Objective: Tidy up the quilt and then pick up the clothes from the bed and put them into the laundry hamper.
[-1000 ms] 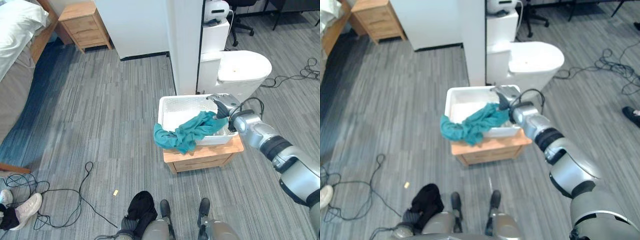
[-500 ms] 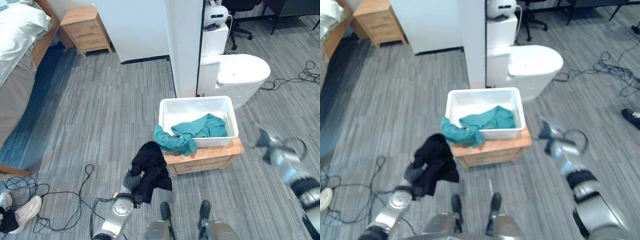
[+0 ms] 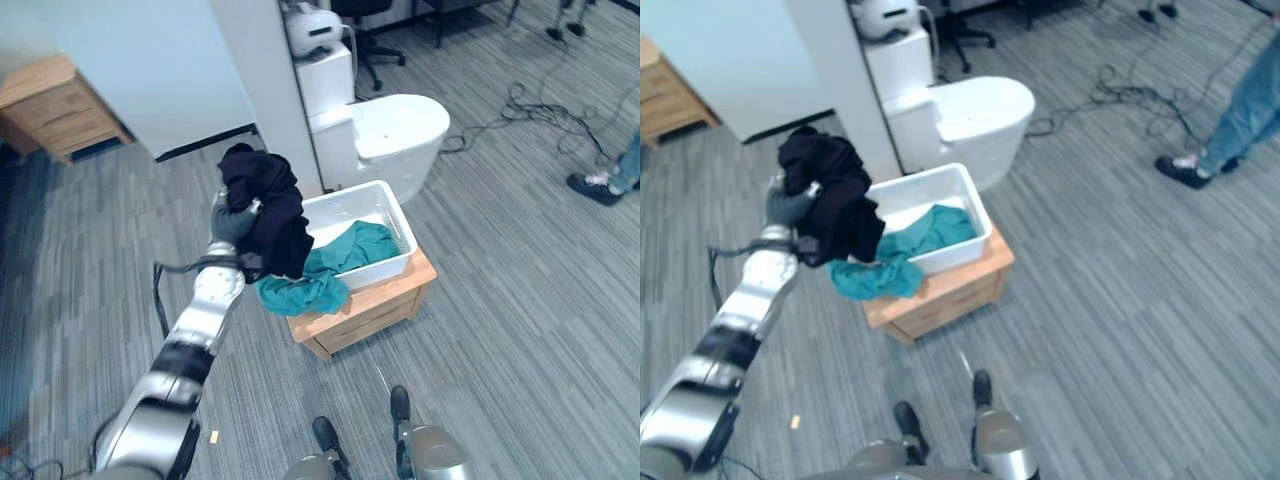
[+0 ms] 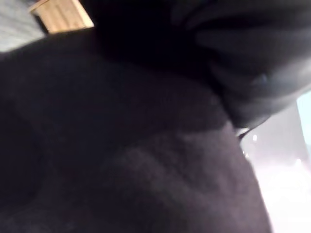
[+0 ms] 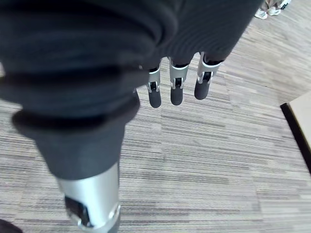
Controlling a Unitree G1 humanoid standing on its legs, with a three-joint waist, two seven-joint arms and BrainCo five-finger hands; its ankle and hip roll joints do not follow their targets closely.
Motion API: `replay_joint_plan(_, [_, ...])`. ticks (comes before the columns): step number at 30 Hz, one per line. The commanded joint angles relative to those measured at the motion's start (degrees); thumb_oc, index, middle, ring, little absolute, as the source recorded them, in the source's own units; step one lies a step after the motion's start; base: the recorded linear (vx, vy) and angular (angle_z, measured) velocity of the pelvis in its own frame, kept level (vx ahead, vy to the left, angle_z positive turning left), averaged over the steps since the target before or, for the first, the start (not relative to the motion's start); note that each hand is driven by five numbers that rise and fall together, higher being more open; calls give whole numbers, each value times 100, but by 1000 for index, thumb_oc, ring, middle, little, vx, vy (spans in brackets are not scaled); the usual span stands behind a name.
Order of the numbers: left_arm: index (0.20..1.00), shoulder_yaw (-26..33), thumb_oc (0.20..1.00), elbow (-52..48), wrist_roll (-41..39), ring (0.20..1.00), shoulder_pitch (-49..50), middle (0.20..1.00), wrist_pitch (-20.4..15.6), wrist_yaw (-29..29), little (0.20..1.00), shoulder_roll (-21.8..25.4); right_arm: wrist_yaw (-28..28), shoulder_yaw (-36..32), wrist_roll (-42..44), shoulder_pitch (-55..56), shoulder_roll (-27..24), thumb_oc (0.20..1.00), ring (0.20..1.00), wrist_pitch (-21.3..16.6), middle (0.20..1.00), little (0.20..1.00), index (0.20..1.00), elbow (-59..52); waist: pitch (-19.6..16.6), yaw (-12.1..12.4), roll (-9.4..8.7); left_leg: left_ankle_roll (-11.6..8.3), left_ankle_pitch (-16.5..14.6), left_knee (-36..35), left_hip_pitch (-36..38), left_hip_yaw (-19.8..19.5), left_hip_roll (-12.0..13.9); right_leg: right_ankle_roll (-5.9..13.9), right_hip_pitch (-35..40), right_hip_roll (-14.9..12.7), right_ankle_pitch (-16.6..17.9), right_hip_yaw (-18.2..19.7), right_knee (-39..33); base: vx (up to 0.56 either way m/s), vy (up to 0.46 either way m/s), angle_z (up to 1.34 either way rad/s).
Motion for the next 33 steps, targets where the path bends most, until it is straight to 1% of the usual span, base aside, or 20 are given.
replay_joint_plan(1, [200,-174,200,290,547,200,-656,200,1,308,200,326,-189,312,315,-196,-78,1000,1000,-70,1000,1000,1000,-73,175,-91,-206,-375,-384,10,212,207,116,639,-118,-403,-1036,480,479,-133,31,-43])
replay_joint_plan(3, [200,-527,200,1241,769,200,-1113,200,148,264,200,450,-261,533,385,-305,-35,1000,1000,-151,1000,1000,1000,-279,339,-205,-184,-367,-324,10,9,323,104,680,-402,-383,-981,599,556,-136,30,-43])
replay_joint_plan(4, [200,-532,200,1249,767,200,-1121,200,143,264,200,449,-261,531,385,-306,-34,1000,1000,-150,1000,1000,1000,-279,337,-201,-185,-367,-324,10,5,325,104,680,-408,-383,-982,602,558,-99,18,-41])
replay_joint_plan(5, [1000,-675,1000,1763,770,1000,-1226,1000,277,137,1000,282,-288,668,411,-386,-5,1000,1000,-174,1000,1000,1000,-361,403,-249,-142,-360,-300,10,-84,376,96,697,-505,-389,-954,639,559,-40,6,-27])
replay_joint_plan(6, [1000,-677,1000,1768,769,1000,-1230,1000,275,137,1000,281,-288,667,411,-387,-4,1000,1000,-174,1000,1000,1000,-360,403,-246,-141,-360,-300,10,-85,377,96,697,-507,-389,-953,640,560,-40,3,-27])
replay_joint_plan(9, [1000,-635,1000,2045,525,1000,-1086,1000,297,-40,1000,35,-293,766,485,-471,49,1000,1000,-145,1000,1000,1000,-355,388,-274,-96,-363,-293,10,-107,399,95,702,-521,-402,-946,625,531,14,1,-14])
replay_joint_plan(12, [1000,-507,1000,1762,354,1000,-689,1000,259,-137,1000,-121,-281,812,415,-491,89,1000,1000,-127,1000,1000,1000,-307,303,-229,-79,-364,-322,10,15,388,103,673,-400,-407,-979,585,518,45,-7,4])
replay_joint_plan(16, [1000,-342,1000,1383,223,1000,-385,1000,176,-102,1000,-104,-285,815,370,-493,111,1000,1000,-102,1000,1000,1000,-289,207,-124,-82,-368,-347,10,159,321,103,639,-228,-401,-1020,533,497,38,-37,6])
replay_joint_plan(17, [1000,-174,1000,1153,187,1000,-178,1000,128,19,1000,10,-288,821,353,-492,145,1000,1000,-94,1000,1000,1000,-294,133,-22,-95,-369,-371,10,249,255,105,626,-84,-406,-1040,473,476,43,-62,14])
replay_joint_plan(19, [1000,-90,1000,1065,234,1000,-106,1000,133,94,1000,105,-286,830,349,-503,162,1000,1000,-103,1000,1000,1000,-301,93,27,-104,-371,-377,10,294,221,103,627,-5,-409,-1051,442,464,35,-50,15])
replay_joint_plan(21, [1000,85,1000,921,346,1000,92,1000,126,275,1000,257,-292,849,345,-542,205,1000,1000,-110,1000,1000,1000,-307,-5,156,-116,-371,-391,10,363,158,105,612,118,-404,-1063,397,438,30,-56,21])
replay_joint_plan(22, [1000,355,1000,877,318,1000,401,1000,102,419,1000,374,-294,869,344,-605,233,1000,1000,-118,1000,1000,1000,-352,-72,281,-140,-377,-417,10,475,84,104,610,279,-409,-1115,338,439,23,-61,17])
replay_joint_plan(23, [1000,361,1000,873,319,1000,405,1000,104,418,1000,377,-294,873,345,-609,233,1000,1000,-118,1000,1000,1000,-351,-81,282,-138,-378,-405,10,458,87,110,604,265,-403,-1098,341,431,28,-48,21])
replay_joint_plan(26, [1000,775,1000,859,68,1000,1027,1000,76,487,1000,329,-314,934,291,-728,248,1000,1000,-124,1000,1000,1000,-470,-166,439,-156,-379,-450,10,608,10,106,590,447,-403,-1149,300,423,9,-17,22])
replay_joint_plan(28, [1000,992,1000,913,-63,1000,1522,1000,113,390,1000,203,-281,959,278,-831,263,1000,1000,-126,1000,1000,1000,-576,-233,511,-177,-378,-459,10,672,-11,109,581,536,-399,-1161,290,400,9,-7,12])
replay_joint_plan(29, [1000,1129,1000,1199,-17,1000,2101,1000,162,211,1000,70,-237,1065,190,-1004,259,1000,1000,-141,1000,1000,1000,-644,-301,601,-198,-377,-467,10,740,-24,121,573,593,-394,-1176,290,402,2,6,10])
replay_joint_plan(30, [1000,1135,1000,1198,-17,1000,2104,1000,162,211,1000,71,-236,1070,190,-1007,259,1000,1000,-141,1000,1000,1000,-644,-312,601,-195,-379,-456,10,723,-20,126,567,576,-388,-1160,294,395,5,2,8])
replay_joint_plan(31, [1000,1148,1000,1456,4,1000,2262,1000,205,166,1000,-25,-214,1134,132,-1094,261,1000,1000,-154,1000,1000,1000,-641,-333,639,-211,-377,-470,10,755,-44,124,567,618,-391,-1189,276,403,3,-7,12])
replay_joint_plan(32, [1000,1249,1000,2191,-33,1000,2564,1000,329,41,1000,-247,-173,1278,10,-1304,264,1000,1000,-153,1000,1000,1000,-583,-392,726,-229,-372,-482,10,799,-79,125,560,689,-393,-1205,254,394,4,-7,14])
replay_joint_plan(33, [1000,1251,1000,2194,-33,1000,2562,1000,327,40,1000,-247,-173,1280,10,-1309,264,1000,1000,-153,1000,1000,1000,-582,-409,729,-225,-374,-470,10,773,-75,131,554,664,-387,-1188,258,386,10,-2,17])
